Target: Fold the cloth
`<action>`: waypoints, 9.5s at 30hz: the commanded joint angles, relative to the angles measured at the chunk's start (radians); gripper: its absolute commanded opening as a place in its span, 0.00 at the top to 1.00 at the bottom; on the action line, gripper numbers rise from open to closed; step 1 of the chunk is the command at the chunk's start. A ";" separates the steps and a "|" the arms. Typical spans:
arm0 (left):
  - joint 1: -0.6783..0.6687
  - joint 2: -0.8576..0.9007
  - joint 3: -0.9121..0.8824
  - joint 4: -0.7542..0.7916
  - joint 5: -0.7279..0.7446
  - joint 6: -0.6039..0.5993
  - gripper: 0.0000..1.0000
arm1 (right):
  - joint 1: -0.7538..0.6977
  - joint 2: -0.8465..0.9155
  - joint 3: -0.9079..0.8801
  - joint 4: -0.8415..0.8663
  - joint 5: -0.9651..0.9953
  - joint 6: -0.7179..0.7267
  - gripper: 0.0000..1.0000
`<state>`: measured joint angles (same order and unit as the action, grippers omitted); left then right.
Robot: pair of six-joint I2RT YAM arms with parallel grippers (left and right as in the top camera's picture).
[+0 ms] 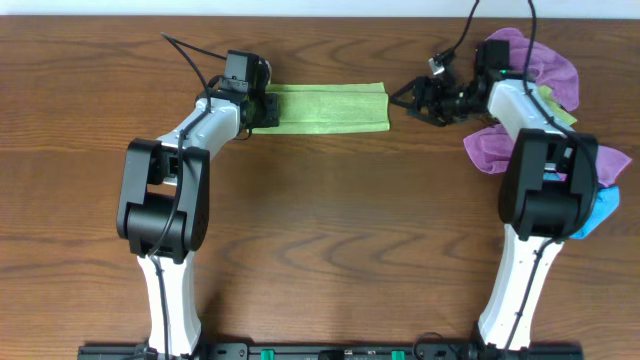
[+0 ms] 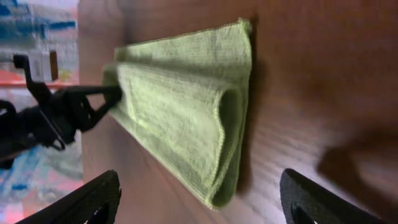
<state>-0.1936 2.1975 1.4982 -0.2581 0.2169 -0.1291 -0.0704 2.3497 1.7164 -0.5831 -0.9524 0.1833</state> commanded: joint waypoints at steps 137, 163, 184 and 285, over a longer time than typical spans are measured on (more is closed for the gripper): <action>0.274 -0.576 0.010 -0.428 0.091 -0.072 0.94 | 0.675 -0.119 -0.011 0.117 0.822 -0.050 0.28; 0.238 -0.324 -0.007 -0.443 0.381 0.004 0.30 | 0.449 -0.434 0.138 -0.253 1.032 -0.097 0.11; 0.140 -0.060 -0.008 -0.211 0.593 -0.031 0.16 | 0.319 -0.500 0.137 -0.405 1.030 -0.163 0.15; 0.097 0.073 -0.221 0.256 0.714 -0.350 0.13 | 0.433 -0.006 0.060 0.003 0.779 0.074 0.99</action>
<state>-0.0826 2.2105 1.3029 0.0196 1.0550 -0.4751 0.3412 2.3283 1.7710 -0.5835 -0.1585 0.2390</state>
